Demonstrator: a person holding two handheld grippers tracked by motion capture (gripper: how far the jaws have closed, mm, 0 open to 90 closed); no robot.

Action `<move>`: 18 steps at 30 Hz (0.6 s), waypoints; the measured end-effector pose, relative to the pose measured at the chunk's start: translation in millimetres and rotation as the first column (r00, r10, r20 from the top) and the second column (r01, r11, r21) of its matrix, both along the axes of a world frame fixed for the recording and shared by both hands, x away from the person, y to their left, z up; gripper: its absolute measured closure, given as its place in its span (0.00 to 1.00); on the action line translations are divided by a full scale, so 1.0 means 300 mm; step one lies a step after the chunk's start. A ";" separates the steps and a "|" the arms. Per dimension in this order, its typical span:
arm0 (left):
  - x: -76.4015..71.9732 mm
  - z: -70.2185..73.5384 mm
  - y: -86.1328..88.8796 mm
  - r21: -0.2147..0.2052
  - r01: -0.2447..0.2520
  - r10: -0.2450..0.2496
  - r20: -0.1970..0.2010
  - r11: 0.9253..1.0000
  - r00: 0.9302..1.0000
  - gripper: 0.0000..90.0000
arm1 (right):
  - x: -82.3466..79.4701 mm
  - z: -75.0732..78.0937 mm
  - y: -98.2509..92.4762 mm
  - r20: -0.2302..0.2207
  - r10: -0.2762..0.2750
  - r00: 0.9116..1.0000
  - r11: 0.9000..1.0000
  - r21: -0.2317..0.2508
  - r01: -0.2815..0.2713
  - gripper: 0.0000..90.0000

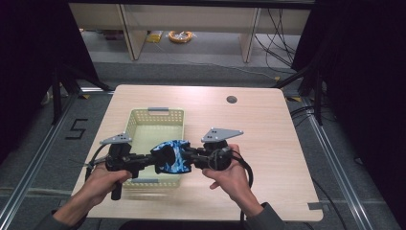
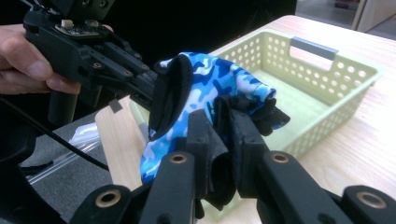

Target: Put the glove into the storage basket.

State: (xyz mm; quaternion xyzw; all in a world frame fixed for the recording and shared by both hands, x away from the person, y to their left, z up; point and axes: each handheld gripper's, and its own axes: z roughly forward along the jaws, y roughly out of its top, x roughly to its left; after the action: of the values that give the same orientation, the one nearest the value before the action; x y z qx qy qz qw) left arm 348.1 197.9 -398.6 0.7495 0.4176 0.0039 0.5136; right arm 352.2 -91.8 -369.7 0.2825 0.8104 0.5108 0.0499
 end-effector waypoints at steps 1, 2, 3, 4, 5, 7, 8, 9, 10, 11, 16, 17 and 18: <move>0.005 -0.001 0.011 -0.002 -0.002 0.002 -0.002 1.000 1.000 0.93 | 0.007 -0.002 0.015 -0.003 0.004 1.000 1.000 0.002 -0.004 0.89; 0.009 0.001 0.024 0.005 -0.008 0.008 -0.003 1.000 1.000 0.93 | 0.007 -0.001 0.028 -0.024 -0.009 1.000 1.000 -0.007 0.008 0.89; 0.013 -0.001 0.036 0.001 -0.015 0.015 -0.007 1.000 1.000 0.93 | 0.018 -0.002 0.039 -0.011 -0.001 1.000 1.000 -0.014 0.001 0.89; 0.016 -0.002 0.049 0.008 -0.019 0.019 -0.007 1.000 1.000 0.93 | 0.022 -0.004 0.054 -0.023 -0.002 1.000 1.000 -0.009 0.001 0.89; 0.021 -0.007 0.066 0.010 -0.024 0.025 -0.013 1.000 1.000 0.93 | 0.035 -0.008 0.067 -0.002 0.015 1.000 1.000 -0.017 -0.015 0.89; 0.026 -0.020 0.086 0.007 -0.032 0.032 -0.030 0.999 0.999 0.93 | 0.052 -0.024 0.110 -0.013 0.024 1.000 1.000 -0.019 -0.024 0.89; 0.028 -0.025 0.094 0.015 -0.039 0.039 -0.031 0.999 0.999 0.93 | 0.052 -0.024 0.110 -0.013 0.024 1.000 1.000 -0.019 -0.024 0.89; 0.031 -0.032 0.106 0.021 -0.039 0.040 -0.040 0.999 0.998 0.93 | 0.051 -0.026 0.119 -0.032 0.020 0.999 0.999 -0.032 -0.021 0.89; 0.033 -0.037 0.116 0.027 -0.047 0.048 -0.041 0.999 0.998 0.93 | 0.056 -0.034 0.139 -0.048 0.026 0.999 0.999 -0.029 -0.028 0.89; 0.036 -0.043 0.126 0.030 -0.054 0.055 -0.047 0.998 0.997 0.93 | 0.061 -0.041 0.151 -0.045 0.027 0.999 0.999 -0.040 -0.029 0.89; 0.051 -0.080 0.173 0.040 -0.079 0.081 -0.074 0.996 0.994 0.93 | 0.087 -0.083 0.210 -0.067 0.039 0.997 0.997 -0.062 -0.043 0.89; 0.055 -0.094 0.184 0.048 -0.080 0.084 -0.086 0.996 0.993 0.93 | 0.094 -0.099 0.229 -0.089 0.031 0.996 0.997 -0.069 -0.038 0.89; 0.055 -0.094 0.184 0.048 -0.080 0.084 -0.086 0.996 0.993 0.93 | 0.094 -0.099 0.229 -0.089 0.031 0.996 0.997 -0.069 -0.038 0.89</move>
State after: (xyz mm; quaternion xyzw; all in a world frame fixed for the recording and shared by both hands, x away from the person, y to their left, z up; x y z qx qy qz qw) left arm 364.6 253.3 -426.9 0.7424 0.4699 0.0012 0.4775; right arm 380.5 -23.2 -399.6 0.2887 0.8342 0.4696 0.0152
